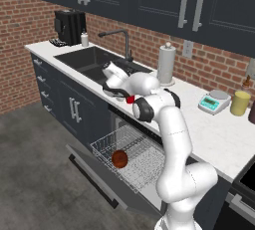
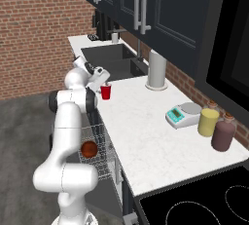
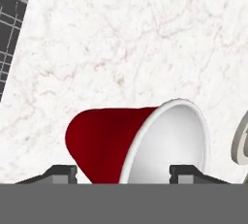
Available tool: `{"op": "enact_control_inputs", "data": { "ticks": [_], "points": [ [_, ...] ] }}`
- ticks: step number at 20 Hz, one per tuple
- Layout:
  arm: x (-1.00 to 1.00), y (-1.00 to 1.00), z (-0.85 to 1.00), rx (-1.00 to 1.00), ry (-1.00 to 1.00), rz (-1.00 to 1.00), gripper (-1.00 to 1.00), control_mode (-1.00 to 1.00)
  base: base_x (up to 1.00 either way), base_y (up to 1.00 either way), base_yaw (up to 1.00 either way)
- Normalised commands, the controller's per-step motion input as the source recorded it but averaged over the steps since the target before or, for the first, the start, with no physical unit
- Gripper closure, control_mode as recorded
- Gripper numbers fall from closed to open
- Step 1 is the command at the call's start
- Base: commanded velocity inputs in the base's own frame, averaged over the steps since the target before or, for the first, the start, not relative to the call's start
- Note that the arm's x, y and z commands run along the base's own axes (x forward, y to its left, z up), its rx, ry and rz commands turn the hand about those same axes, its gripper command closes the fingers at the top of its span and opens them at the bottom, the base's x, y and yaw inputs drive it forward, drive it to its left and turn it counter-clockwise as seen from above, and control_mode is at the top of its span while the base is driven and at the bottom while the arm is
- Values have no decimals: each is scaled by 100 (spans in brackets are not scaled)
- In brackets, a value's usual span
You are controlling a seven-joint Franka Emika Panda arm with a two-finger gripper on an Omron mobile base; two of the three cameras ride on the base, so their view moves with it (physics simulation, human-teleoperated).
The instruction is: Pick up the cup and bowl from the counter, place them in the dishwasher, and close the dishwasher door.
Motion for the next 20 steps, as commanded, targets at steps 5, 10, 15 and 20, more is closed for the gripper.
{"op": "enact_control_inputs", "data": {
  "ticks": [5, 10, 15, 20],
  "points": [
    [-40, 0, -1, 0, 0, 1, 100, -100, 0, 0, 0],
    [-81, 0, 0, 0, -1, 0, 100, -100, 0, 0, 0],
    [-100, 0, 8, 4, -5, 0, 100, -100, 0, 0, 0],
    [-100, 2, 4, 6, -2, 0, 100, -100, 0, 0, 0]
  ]
}}
